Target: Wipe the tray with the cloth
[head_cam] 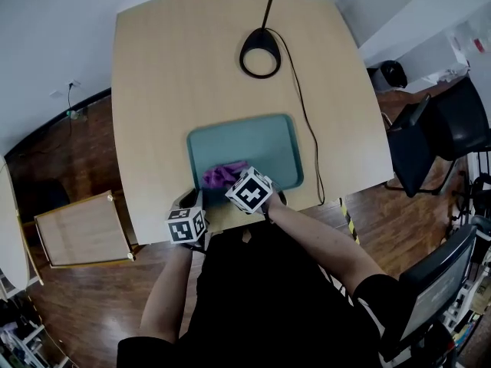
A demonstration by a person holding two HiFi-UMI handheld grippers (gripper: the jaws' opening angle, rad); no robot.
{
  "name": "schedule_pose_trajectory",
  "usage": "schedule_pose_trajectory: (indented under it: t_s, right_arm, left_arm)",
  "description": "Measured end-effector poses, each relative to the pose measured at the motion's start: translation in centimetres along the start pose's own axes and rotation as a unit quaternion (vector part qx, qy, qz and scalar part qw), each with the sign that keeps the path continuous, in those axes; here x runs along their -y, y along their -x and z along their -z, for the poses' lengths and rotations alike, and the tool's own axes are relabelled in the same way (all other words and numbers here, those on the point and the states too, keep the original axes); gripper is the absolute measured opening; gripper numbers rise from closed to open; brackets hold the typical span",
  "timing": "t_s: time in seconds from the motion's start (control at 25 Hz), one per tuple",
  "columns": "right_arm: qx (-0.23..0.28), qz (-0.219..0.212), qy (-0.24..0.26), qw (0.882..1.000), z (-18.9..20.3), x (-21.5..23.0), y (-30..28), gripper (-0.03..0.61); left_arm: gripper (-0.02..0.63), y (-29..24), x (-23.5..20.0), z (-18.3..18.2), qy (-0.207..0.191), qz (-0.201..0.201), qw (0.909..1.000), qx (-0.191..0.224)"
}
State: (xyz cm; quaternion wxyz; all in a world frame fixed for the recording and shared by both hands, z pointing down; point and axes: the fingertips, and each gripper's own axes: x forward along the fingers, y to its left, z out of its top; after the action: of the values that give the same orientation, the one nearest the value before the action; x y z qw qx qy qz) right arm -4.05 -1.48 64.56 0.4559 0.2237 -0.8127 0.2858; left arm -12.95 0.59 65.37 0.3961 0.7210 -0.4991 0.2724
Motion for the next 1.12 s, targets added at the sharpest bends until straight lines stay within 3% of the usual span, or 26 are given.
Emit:
schedule_pose_trajectory:
  t_s: [0.12, 0.24, 0.4, 0.56, 0.84, 1.04, 1.12]
  right_arm:
    - [0.028, 0.059, -0.081, 0.994, 1.6, 6.8, 1.9, 0.078]
    - [0.035, 0.109, -0.151, 0.982, 4.5, 12.8, 4.3, 0.077]
    - [0.048, 0.152, -0.211, 0.964, 7.4, 17.2, 7.0, 0.078]
    - [0.075, 0.162, -0.248, 0.952, 8.1, 18.5, 8.1, 0.078]
    - [0.197, 0.157, -0.267, 0.930, 6.1, 19.2, 15.4, 0.077]
    - [0.217, 0.173, -0.304, 0.912, 9.4, 23.1, 20.2, 0.077]
    - [0.212, 0.180, -0.318, 0.906, 10.9, 24.7, 20.6, 0.078]
  left_arm:
    - [0.064, 0.0, 0.1, 0.2, -0.008, 0.003, 1.0000, -0.005]
    - [0.066, 0.0, 0.2, 0.2, -0.015, 0.004, 0.9998, -0.009]
    - [0.067, 0.0, 0.3, 0.2, -0.022, 0.001, 0.9997, -0.010]
    - [0.069, -0.1, 0.4, 0.1, -0.025, -0.003, 0.9996, -0.012]
    - [0.069, -0.2, 0.0, 0.1, -0.007, 0.008, 0.9998, -0.018]
    - [0.067, 0.0, -0.3, 0.0, 0.004, 0.011, 0.9998, -0.015]
    - [0.115, 0.6, -0.5, -0.4, 0.004, 0.007, 1.0000, -0.002]
